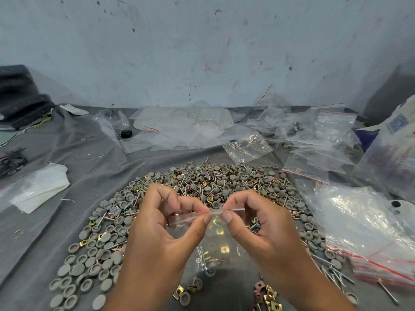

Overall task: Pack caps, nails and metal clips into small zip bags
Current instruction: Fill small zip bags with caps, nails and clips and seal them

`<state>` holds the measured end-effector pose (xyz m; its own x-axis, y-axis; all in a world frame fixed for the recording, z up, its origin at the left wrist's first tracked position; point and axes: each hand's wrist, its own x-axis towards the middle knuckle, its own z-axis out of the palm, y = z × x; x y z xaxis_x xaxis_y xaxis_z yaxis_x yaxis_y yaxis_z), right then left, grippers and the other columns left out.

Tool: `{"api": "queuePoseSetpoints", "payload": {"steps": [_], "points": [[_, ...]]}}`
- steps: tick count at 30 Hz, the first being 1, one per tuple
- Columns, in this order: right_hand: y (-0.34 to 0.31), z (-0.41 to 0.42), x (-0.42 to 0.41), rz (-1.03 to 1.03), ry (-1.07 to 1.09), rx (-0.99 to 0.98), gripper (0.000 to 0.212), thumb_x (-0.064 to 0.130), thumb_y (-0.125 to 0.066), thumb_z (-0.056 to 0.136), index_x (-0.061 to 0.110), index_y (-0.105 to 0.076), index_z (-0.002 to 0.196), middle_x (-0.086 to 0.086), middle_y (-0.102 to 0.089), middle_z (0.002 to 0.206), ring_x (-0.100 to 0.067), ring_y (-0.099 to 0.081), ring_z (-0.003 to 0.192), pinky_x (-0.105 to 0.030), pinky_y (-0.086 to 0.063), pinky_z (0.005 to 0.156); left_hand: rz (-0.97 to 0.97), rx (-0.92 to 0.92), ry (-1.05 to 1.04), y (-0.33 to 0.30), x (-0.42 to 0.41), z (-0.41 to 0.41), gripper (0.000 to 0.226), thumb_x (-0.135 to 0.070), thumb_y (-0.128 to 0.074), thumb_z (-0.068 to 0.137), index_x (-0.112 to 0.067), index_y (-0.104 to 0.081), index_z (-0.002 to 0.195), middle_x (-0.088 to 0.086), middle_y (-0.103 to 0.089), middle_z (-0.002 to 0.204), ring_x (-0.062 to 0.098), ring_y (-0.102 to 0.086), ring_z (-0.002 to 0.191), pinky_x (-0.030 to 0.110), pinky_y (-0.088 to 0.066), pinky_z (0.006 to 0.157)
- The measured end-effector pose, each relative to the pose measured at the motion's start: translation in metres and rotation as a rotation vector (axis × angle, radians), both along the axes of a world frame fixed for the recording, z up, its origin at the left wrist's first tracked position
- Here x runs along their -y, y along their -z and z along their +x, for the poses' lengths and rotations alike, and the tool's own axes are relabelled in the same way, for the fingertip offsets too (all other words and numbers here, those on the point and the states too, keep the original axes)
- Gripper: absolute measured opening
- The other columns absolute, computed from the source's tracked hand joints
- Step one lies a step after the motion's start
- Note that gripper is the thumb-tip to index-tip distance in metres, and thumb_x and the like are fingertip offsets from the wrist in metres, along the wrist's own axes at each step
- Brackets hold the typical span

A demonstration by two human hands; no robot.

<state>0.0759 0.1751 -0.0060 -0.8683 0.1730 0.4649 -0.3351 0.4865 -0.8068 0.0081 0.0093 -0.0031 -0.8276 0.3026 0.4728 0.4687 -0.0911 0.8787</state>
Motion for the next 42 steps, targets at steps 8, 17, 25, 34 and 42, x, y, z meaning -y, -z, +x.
{"api": "queuePoseSetpoints", "payload": {"steps": [8, 17, 25, 34, 42], "points": [[-0.002, 0.000, 0.004, 0.012, -0.005, -0.037, 0.013, 0.041, -0.061, 0.095, 0.030, -0.068, 0.091, 0.016, -0.062, 0.078, -0.010, -0.057, 0.067, -0.022, -0.044, 0.058, -0.052, -0.038, -0.022, 0.000, 0.000, 0.004, 0.042, -0.037, -0.082, 0.072, -0.032, -0.045, 0.089, 0.002, -0.078, 0.093, 0.028, -0.074, 0.086, 0.043, -0.061, 0.075], [-0.005, 0.003, -0.006, -0.035, 0.001, -0.015, 0.012, 0.044, -0.065, 0.092, 0.033, -0.072, 0.094, 0.014, -0.069, 0.085, -0.010, -0.065, 0.077, -0.013, -0.047, 0.065, -0.068, 0.013, -0.080, -0.009, 0.003, 0.002, 0.052, -0.048, -0.088, 0.068, -0.032, -0.043, 0.087, -0.003, -0.078, 0.084, 0.030, -0.072, 0.069, 0.034, -0.057, 0.071], [-0.007, 0.004, -0.011, -0.090, -0.014, -0.005, 0.013, 0.046, -0.065, 0.089, 0.035, -0.070, 0.093, 0.011, -0.065, 0.076, -0.011, -0.060, 0.069, -0.020, -0.048, 0.063, -0.047, -0.011, -0.028, -0.002, 0.008, -0.003, 0.045, -0.041, -0.078, 0.073, -0.032, -0.034, 0.080, 0.008, -0.076, 0.087, 0.027, -0.064, 0.082, 0.040, -0.048, 0.078], [-0.005, 0.002, -0.021, -0.253, 0.007, -0.010, 0.019, 0.047, -0.066, 0.087, 0.033, -0.074, 0.097, 0.000, -0.069, 0.083, -0.014, -0.063, 0.075, -0.025, -0.053, 0.067, 0.069, 0.057, -0.047, -0.003, 0.013, -0.011, 0.046, -0.034, -0.090, 0.066, -0.038, -0.046, 0.079, 0.010, -0.077, 0.089, 0.024, -0.073, 0.074, 0.020, -0.053, 0.058], [-0.007, 0.002, -0.031, -0.220, 0.049, 0.022, 0.026, 0.054, -0.069, 0.084, 0.033, -0.078, 0.097, -0.006, -0.074, 0.089, -0.033, -0.066, 0.084, -0.051, -0.056, 0.077, 0.021, 0.042, -0.059, -0.002, 0.012, -0.011, 0.048, -0.040, -0.081, 0.069, -0.030, -0.035, 0.080, 0.007, -0.076, 0.087, 0.017, -0.057, 0.071, 0.036, -0.045, 0.070]]}}
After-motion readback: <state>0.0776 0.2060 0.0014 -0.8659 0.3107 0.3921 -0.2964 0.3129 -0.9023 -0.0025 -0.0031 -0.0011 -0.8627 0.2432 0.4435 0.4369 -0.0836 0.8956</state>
